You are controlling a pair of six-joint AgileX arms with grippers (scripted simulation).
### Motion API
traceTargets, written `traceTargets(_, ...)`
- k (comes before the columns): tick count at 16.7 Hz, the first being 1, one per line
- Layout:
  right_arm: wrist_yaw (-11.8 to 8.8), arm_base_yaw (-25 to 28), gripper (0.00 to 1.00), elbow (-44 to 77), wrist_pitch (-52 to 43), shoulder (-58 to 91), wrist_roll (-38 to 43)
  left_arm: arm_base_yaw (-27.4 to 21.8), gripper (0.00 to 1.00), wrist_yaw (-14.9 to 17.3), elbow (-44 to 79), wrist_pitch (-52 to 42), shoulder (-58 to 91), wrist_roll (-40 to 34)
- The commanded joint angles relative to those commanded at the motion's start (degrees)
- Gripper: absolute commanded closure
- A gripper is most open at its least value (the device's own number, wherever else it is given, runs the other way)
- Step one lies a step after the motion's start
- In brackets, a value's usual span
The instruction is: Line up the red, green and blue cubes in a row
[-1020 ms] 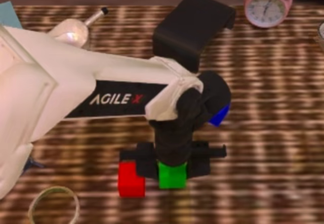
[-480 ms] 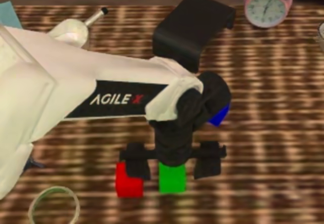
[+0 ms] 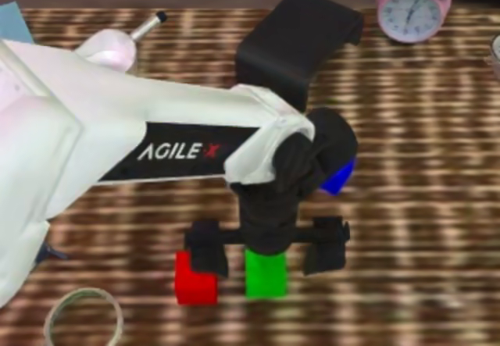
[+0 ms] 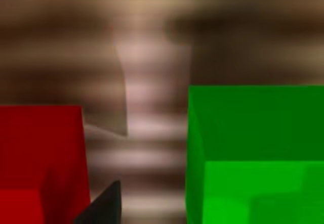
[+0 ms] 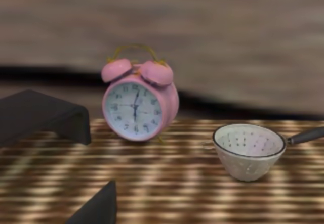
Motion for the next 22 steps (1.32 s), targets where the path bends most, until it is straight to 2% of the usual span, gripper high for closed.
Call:
traceTargets(7, 0.0, 0.0, 0.0, 0.0, 0.0, 0.0, 0.0, 0.94, 0.0, 0.0, 7.39, -12.31, -4.54, -0.13)
traceTargets(15, -0.12, 0.6, 0.0, 1.74, -1.2, 1.71, -0.45, 1.54, 0.0, -0.14, 6.54, -12.17, -6.34, 0.13)
traceTargets(18, -0.28, 2.65, 0.0, 8.82, -5.84, 8.75, -2.2, 5.0, 0.0, -0.53, 0.92, -8.4, -12.67, 1.09)
traceTargets(22, -0.18, 6.62, 0.0, 25.97, -16.19, 26.57, -5.99, 12.75, 0.0, -1.04, -11.41, -0.16, -28.42, 3.88)
